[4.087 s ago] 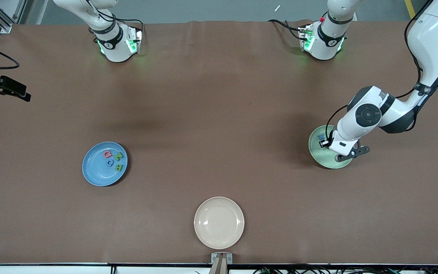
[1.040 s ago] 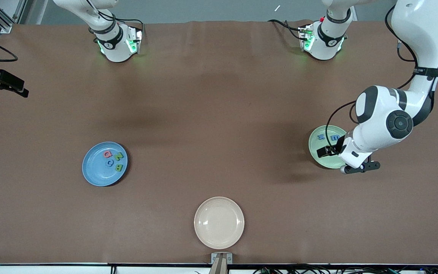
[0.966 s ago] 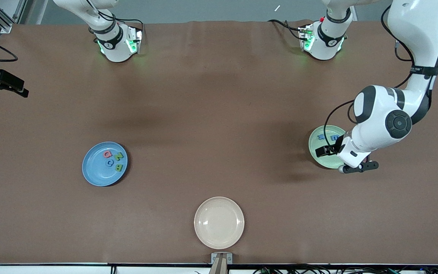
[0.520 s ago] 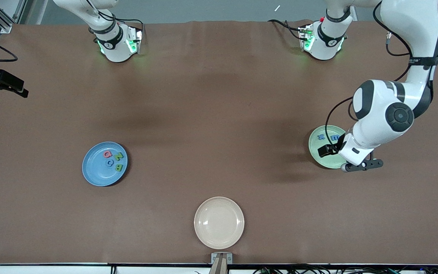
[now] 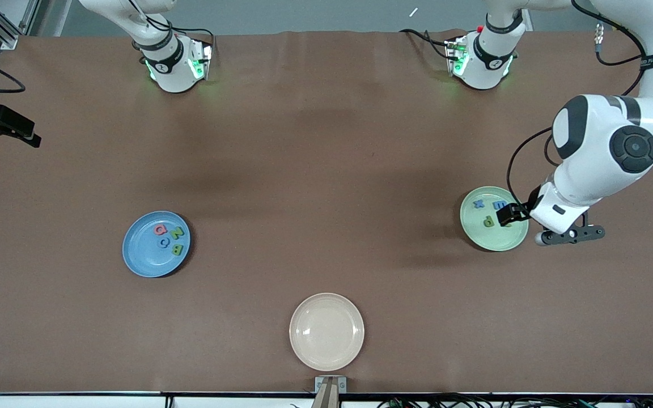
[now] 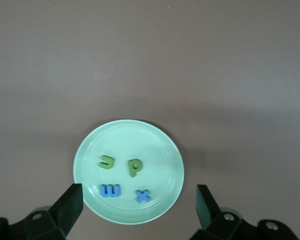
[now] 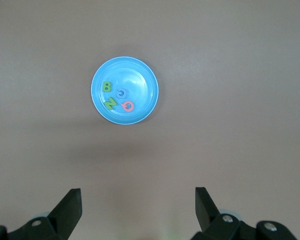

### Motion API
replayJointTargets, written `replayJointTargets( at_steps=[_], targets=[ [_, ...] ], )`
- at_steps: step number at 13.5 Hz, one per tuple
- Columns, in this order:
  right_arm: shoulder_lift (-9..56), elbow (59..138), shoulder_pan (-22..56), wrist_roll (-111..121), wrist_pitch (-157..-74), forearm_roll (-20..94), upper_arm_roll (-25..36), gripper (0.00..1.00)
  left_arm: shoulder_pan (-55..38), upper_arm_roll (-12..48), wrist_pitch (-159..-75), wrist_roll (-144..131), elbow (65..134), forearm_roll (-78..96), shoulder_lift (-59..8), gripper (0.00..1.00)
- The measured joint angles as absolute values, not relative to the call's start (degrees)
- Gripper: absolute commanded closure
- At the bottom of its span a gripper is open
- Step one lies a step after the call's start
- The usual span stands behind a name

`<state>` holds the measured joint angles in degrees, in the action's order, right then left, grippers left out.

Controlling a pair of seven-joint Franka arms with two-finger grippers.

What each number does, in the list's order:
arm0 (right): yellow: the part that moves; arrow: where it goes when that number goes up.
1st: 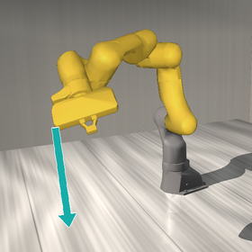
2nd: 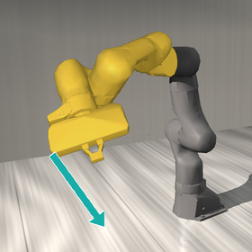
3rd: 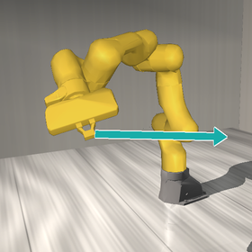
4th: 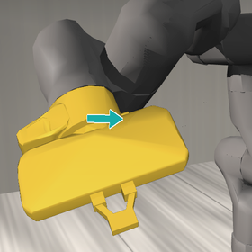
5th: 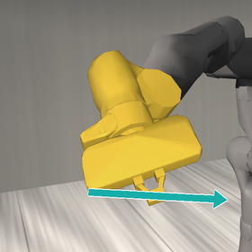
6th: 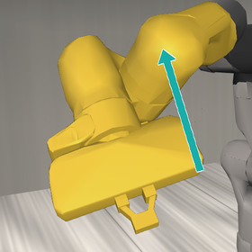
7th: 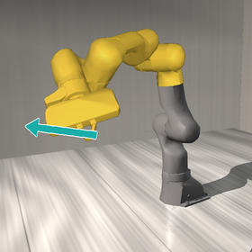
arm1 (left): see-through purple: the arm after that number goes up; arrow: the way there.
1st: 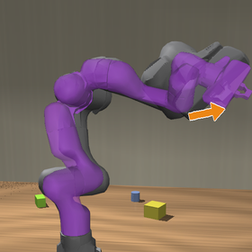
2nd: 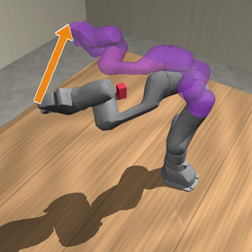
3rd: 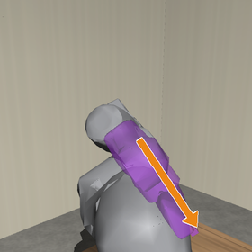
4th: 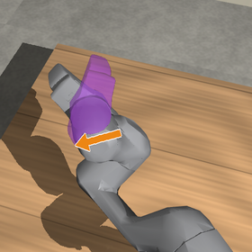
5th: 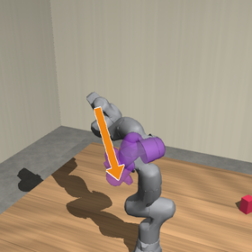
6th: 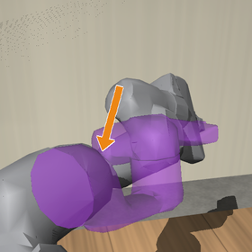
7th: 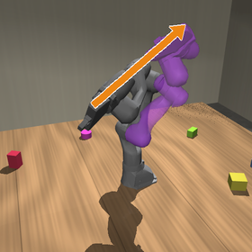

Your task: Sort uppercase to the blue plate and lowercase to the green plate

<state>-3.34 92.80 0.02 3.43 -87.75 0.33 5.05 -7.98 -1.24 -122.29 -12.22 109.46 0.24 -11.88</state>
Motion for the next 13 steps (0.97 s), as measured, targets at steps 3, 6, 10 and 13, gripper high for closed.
replayJointTargets(
  at_steps=[3,6,10,13],
  targets=[
    [-3.34,92.81,0.02,3.42,-87.82,0.33,5.05,0.0,-5.88,-1.18,-120.99,-9.09,109.47,-0.04,-11.28,0.01],
    [-3.37,92.81,0.02,3.42,-87.82,0.34,5.05,0.0,-4.6,-1.19,-119.92,-6.41,109.39,0.26,-9.6,0.01],
    [-3.74,92.81,0.01,3.42,-87.82,0.34,5.06,0.0,-3.45,-1.3,-115.99,-4.15,108.45,1.47,-2.94,0.0],
    [-3.94,92.81,0.01,3.42,-87.91,0.34,4.96,0.0,-2.73,-1.33,-111.93,-3.77,107.79,1.5,2.93,0.0]
  ],
)
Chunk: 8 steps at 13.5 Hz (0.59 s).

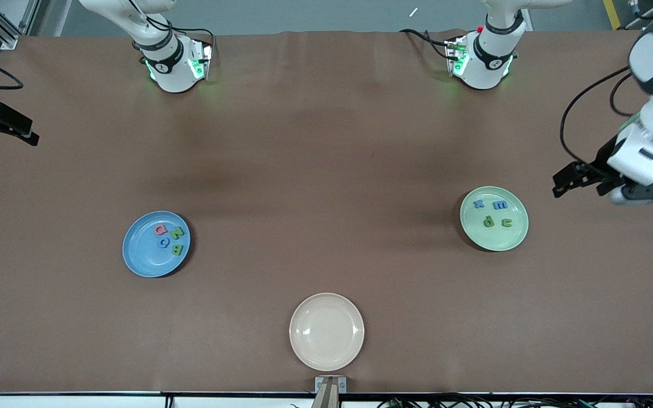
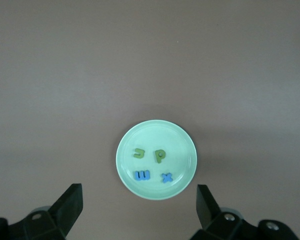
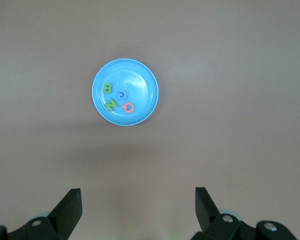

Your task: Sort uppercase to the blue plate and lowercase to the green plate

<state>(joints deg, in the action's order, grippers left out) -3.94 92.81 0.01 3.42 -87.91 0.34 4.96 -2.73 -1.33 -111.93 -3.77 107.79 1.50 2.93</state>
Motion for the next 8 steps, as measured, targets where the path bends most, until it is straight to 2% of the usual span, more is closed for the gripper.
replayJointTargets(
  at_steps=[3,8],
  targets=[
    [-3.94,92.83,0.01,3.42,-88.06,0.33,4.87,0.0,-2.67,-1.34,-103.63,-3.77,104.39,1.51,6.0,0.0],
    [-3.94,92.96,0.02,3.42,-88.03,0.33,4.81,0.0,-2.66,-1.36,-92.86,-3.77,93.96,1.51,5.88,0.0]
  ],
)
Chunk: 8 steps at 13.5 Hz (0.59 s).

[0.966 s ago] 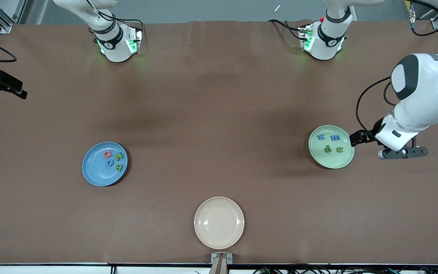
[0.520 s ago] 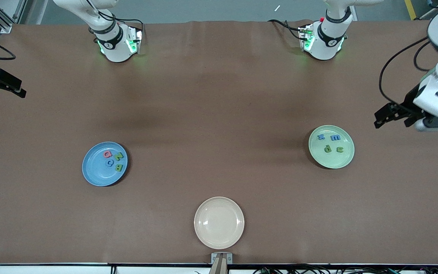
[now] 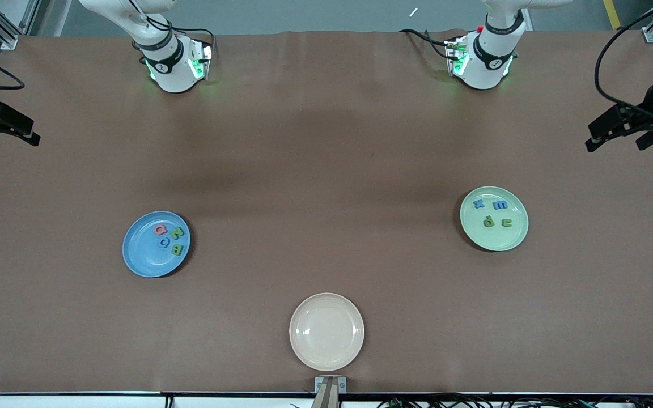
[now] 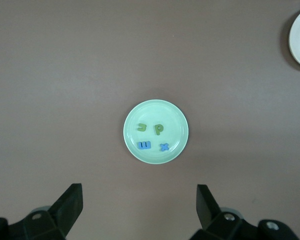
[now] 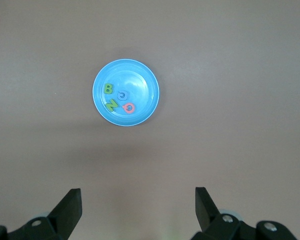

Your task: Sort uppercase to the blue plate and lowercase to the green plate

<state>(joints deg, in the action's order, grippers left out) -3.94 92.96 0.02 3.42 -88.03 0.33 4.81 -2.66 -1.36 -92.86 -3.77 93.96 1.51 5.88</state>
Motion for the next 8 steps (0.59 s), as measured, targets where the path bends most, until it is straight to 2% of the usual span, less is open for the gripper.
replayJointTargets(
  at_steps=[3,8],
  targets=[
    [-3.94,92.99,0.02,3.42,-88.03,0.33,4.8,0.0,-2.67,-1.36,-89.9,-3.46,90.14,1.51,4.89,0.01],
    [-3.94,93.09,0.01,3.42,-88.04,0.33,4.81,0.0,-2.82,-1.36,-89.8,0.29,87.54,0.75,0.85,0.0]
  ],
)
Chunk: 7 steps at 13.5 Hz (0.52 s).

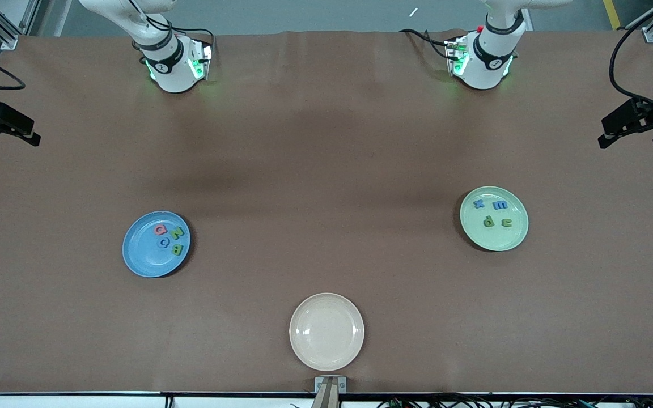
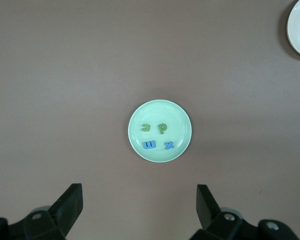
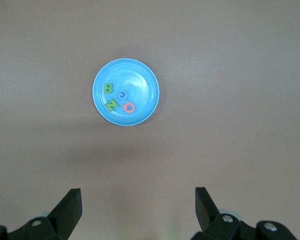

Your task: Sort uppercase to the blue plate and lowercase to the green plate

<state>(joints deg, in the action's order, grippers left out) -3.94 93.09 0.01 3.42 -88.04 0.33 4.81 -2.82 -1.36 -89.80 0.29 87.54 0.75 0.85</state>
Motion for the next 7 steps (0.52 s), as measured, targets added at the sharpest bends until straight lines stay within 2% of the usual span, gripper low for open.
replayJointTargets(
  at_steps=[7],
  targets=[
    [-3.94,93.46,-0.03,3.4,-88.21,0.29,4.98,0.0,-2.8,-1.33,-89.62,0.3,86.97,0.75,-0.32,0.0]
  ],
)
